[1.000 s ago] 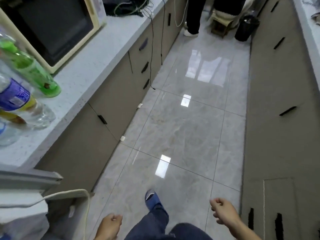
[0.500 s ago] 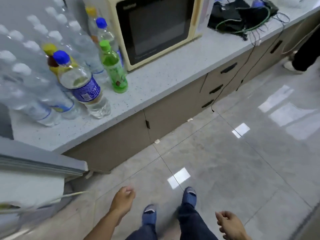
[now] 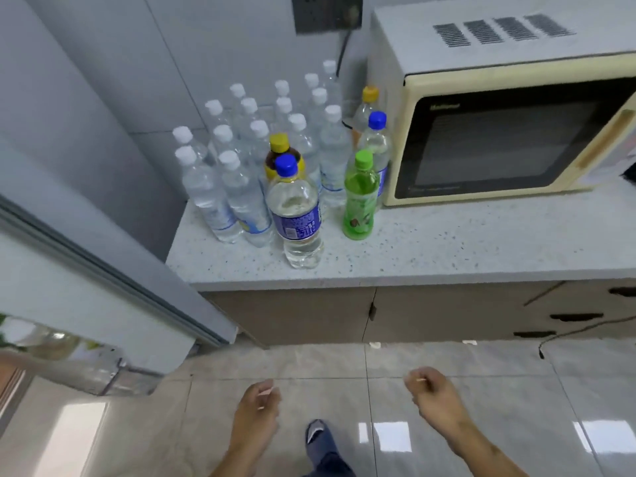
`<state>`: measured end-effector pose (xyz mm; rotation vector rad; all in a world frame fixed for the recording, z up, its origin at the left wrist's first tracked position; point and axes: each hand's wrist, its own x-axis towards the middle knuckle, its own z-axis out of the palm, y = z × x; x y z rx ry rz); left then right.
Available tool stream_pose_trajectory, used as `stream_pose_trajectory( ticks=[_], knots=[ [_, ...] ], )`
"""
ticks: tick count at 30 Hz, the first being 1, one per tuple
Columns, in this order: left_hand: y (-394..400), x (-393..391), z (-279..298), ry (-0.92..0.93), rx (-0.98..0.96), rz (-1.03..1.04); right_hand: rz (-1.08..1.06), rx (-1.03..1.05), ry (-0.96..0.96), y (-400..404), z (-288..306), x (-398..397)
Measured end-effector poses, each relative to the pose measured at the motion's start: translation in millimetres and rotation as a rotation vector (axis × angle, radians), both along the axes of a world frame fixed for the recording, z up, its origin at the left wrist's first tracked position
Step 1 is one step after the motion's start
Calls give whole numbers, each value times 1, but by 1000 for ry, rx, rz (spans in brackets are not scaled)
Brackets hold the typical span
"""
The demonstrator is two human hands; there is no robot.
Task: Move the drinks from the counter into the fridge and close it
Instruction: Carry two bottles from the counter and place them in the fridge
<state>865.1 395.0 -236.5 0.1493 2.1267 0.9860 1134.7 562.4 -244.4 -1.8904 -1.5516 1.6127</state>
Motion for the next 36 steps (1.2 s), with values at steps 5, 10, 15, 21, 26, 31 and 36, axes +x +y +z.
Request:
stream_pose_trajectory(
  ticks=[5,10,15,21,26,31,36],
  knots=[
    [60,-30,40,55,223,44,98,352,226,56,94,-128],
    [105,-55,78,90,417,58,151,529,439,93,143,-222],
    [131,-71,106,140,505,51,121,635,610,106,145,-264],
    [164,-80,124,180,512,25,97,698,614,110,146,-249],
    [216,-73,129,204,502,-55,35,711,558,118,139,-193],
    [264,-73,130,288,492,-93,-88,739,482,145,141,-144],
    [303,-81,135,307,461,62,-145,721,448,172,143,-122]
  ],
)
